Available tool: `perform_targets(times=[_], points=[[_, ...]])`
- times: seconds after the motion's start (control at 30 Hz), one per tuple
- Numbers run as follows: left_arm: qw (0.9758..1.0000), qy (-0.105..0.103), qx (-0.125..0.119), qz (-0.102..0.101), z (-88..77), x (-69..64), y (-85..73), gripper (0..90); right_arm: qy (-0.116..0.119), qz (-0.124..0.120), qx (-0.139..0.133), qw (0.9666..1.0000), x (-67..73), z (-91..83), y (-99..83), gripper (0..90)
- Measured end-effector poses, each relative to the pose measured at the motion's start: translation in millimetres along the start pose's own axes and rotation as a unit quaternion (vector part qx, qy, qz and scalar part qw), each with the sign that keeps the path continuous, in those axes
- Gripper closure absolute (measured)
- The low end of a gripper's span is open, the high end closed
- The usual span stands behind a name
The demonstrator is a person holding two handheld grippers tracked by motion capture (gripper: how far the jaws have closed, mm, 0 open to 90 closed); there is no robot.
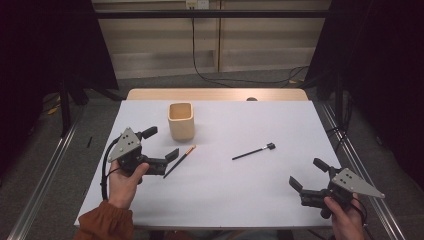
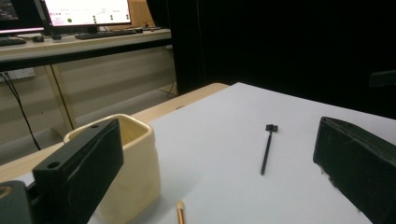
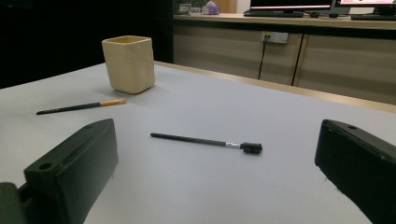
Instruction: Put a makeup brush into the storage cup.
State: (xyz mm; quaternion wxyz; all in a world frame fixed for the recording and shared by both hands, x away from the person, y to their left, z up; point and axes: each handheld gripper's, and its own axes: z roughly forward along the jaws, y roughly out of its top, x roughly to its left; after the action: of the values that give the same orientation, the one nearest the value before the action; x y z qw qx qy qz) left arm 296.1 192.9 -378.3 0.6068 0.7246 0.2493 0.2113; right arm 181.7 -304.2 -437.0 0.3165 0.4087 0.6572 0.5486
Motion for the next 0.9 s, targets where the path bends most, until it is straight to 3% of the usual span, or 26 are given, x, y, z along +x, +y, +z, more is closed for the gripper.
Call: perform_targets(times=[0.23, 0.9], points=[[1.0000, 0.000, -0.001, 0.008, 12.2, 8.6, 10.6, 1.7, 0.000, -0.001, 0.001, 1.0000, 0.0, 0.1, -0.1, 0.0], [0.9997, 0.020, 0.010, -0.009, 48.0, 35.6, 16.6, 1.8, 0.001, -0.001, 0.001, 1.0000, 0.7, 0.6, -0.1, 0.0]])
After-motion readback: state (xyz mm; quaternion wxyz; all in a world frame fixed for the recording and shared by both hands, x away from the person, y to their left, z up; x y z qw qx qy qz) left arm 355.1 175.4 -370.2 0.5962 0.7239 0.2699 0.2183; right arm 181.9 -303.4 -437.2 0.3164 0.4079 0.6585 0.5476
